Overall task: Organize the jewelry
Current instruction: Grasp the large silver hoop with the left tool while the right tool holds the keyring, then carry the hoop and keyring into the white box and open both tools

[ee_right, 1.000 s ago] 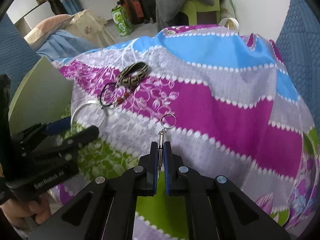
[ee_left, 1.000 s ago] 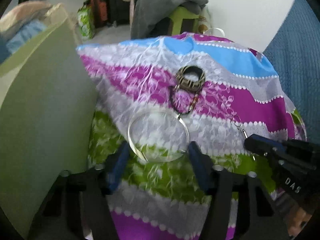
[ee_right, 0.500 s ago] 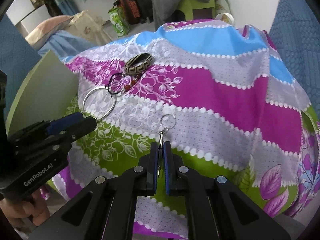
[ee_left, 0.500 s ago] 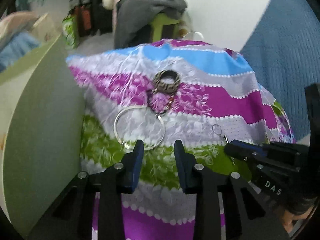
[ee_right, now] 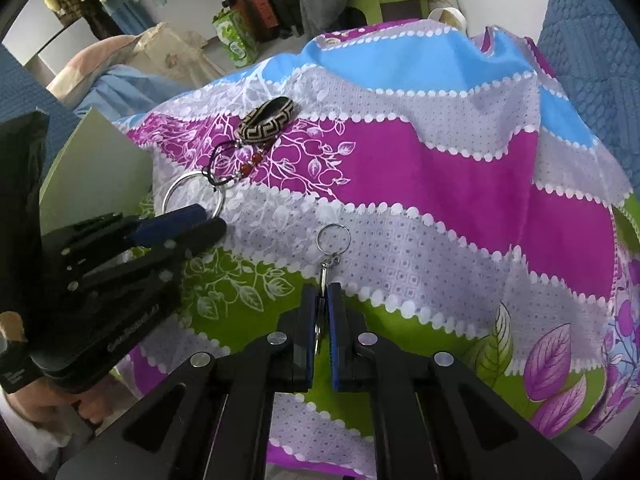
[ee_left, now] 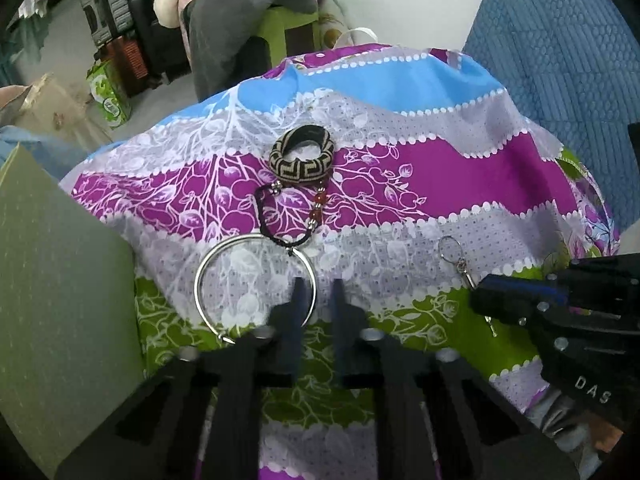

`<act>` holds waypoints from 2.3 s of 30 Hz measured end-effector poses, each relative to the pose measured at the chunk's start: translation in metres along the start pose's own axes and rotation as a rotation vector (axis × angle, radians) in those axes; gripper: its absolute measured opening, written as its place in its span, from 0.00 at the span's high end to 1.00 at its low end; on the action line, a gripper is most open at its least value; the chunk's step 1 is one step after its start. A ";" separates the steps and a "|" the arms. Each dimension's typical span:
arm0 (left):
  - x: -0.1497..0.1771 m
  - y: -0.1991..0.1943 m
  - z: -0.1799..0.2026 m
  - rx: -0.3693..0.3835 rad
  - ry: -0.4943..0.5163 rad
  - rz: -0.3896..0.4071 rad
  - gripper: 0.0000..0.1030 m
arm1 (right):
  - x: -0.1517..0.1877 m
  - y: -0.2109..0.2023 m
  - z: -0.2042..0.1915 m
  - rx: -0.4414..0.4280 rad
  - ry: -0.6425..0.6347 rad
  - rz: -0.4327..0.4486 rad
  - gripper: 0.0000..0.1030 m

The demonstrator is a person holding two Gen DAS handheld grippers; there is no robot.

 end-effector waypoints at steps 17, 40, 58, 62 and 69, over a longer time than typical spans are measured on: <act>0.024 -0.047 -0.012 0.178 -0.207 0.022 0.98 | -0.004 0.001 -0.017 0.133 -0.113 0.002 0.97; 0.005 -0.151 -0.043 0.272 -0.243 0.149 0.99 | -0.049 -0.118 -0.084 0.077 -0.071 0.230 0.97; 0.002 -0.227 -0.143 0.197 -0.272 0.257 0.99 | -0.092 -0.165 -0.214 -0.003 -0.196 0.323 0.97; 0.027 -0.207 -0.168 0.188 -0.310 0.220 0.99 | -0.085 -0.137 -0.244 -0.051 -0.215 0.277 0.97; 0.071 -0.169 -0.197 0.179 -0.362 0.147 0.99 | -0.070 -0.083 -0.278 -0.066 -0.251 0.181 0.97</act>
Point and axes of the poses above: each gripper's, at about its wrist camera, not at the fingertips, and y roughly the way its jaws point, z to its right, x to its underside, the point moved 9 cm from there along y, roughly the way its jaws point, and after that the axes turned 8 degrees about -z, right-handed, at the moved point
